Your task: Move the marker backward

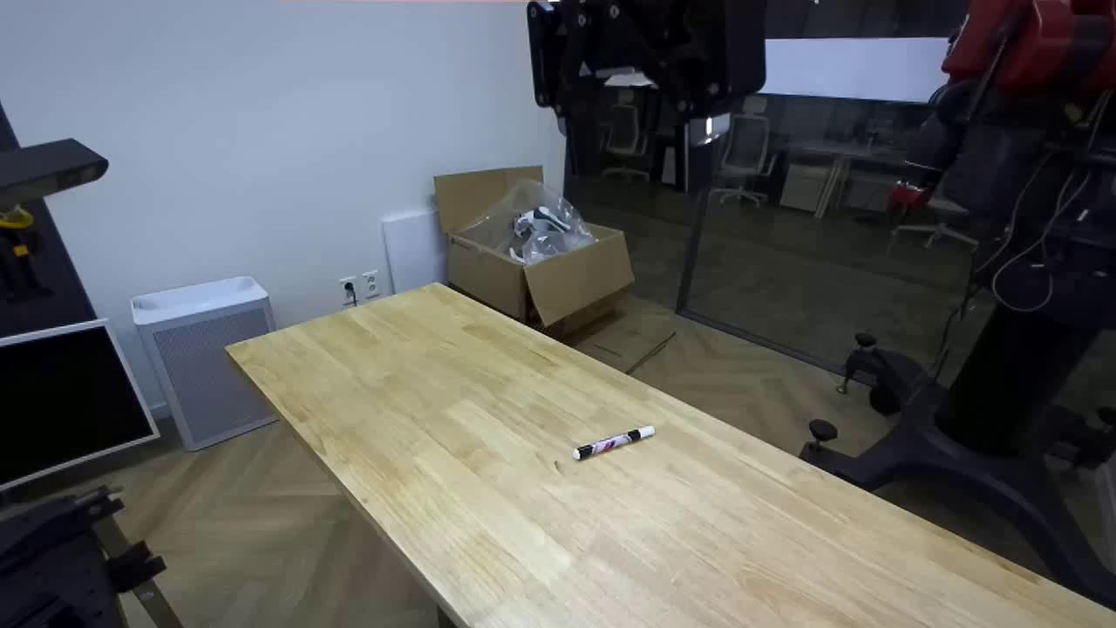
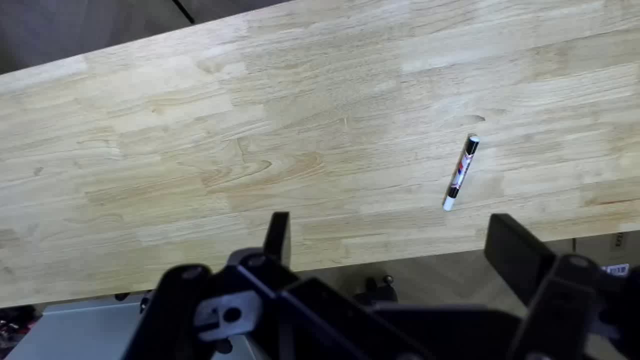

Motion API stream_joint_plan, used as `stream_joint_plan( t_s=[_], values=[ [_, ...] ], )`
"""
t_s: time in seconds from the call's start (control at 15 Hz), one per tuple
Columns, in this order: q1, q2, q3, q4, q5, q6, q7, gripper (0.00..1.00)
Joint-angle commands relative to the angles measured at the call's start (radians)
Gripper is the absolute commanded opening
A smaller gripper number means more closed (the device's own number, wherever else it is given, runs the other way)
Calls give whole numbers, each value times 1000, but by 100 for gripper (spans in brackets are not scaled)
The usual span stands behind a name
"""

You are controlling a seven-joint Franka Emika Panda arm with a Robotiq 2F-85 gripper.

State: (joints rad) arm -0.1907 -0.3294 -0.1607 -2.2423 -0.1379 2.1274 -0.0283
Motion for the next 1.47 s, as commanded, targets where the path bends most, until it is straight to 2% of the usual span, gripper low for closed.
stream_joint_plan(
  t_s=[0.0,0.87,1.07,1.2,1.4],
  values=[
    [3,1,-3,1,-1,-3,0,100],
    [3,10,-3,-24,-1,-3,0,100],
    [25,53,-16,-27,40,36,-56,100],
    [55,93,-39,-23,116,46,-137,100],
    [64,137,-29,-43,128,93,-104,100]
  ],
)
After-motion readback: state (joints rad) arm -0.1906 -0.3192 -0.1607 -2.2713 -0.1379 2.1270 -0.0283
